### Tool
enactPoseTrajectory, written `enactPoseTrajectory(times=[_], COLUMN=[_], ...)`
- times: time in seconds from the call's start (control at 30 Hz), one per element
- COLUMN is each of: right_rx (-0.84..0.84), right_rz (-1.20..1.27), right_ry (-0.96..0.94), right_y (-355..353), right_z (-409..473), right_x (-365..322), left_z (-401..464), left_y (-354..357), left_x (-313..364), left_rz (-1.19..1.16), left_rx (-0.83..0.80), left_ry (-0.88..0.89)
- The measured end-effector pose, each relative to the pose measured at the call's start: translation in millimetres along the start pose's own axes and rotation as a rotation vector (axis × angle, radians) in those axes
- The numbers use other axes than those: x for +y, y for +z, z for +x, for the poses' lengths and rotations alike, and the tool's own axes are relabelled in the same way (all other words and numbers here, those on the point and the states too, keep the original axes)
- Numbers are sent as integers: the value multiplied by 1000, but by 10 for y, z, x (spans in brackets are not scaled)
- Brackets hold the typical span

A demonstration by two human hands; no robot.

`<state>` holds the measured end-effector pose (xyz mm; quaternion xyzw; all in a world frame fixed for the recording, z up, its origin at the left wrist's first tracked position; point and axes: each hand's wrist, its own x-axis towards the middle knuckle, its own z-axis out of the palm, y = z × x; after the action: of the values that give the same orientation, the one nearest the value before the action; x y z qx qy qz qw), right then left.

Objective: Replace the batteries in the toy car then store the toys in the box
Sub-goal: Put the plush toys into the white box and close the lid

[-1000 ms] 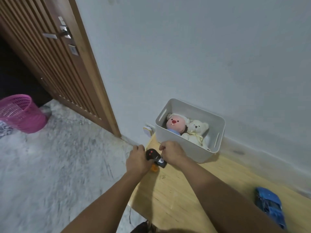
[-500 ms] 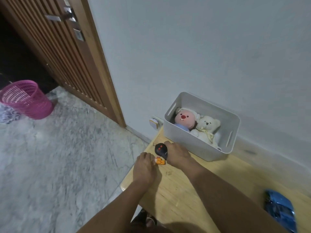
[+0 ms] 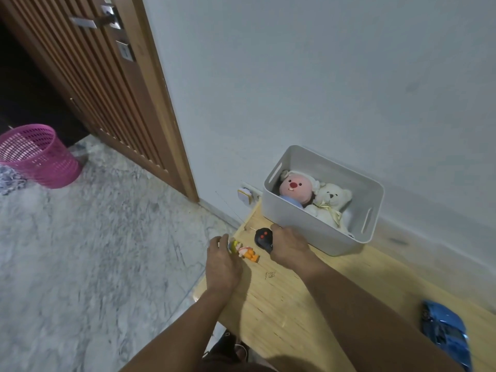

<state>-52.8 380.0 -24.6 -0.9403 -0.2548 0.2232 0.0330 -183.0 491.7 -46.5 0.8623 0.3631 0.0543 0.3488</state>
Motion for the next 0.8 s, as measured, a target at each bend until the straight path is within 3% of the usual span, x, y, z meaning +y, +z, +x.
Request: enactPoseTrajectory(times=[0.13,0.33,0.47,0.6,0.8], right_rx=[16,21,-6,-22,-1], right_rz=[19,-103,-98,-42,-2], right_ry=[-47,-72,-50,-14,18], right_y=[-1,31,0,-37,-116], right_z=[-41,-85,-115,-172,-288], right_x=[-52,-112,-105,-53,108], left_z=[-72,-35,19,52,54], left_y=[42,125,98,57,80], left_x=[74,156,135,164,368], left_rz=[-20,240,194,272,361], left_rx=[-73,-126,-80,-162,-184], left_ry=[74,25,51,74,-15])
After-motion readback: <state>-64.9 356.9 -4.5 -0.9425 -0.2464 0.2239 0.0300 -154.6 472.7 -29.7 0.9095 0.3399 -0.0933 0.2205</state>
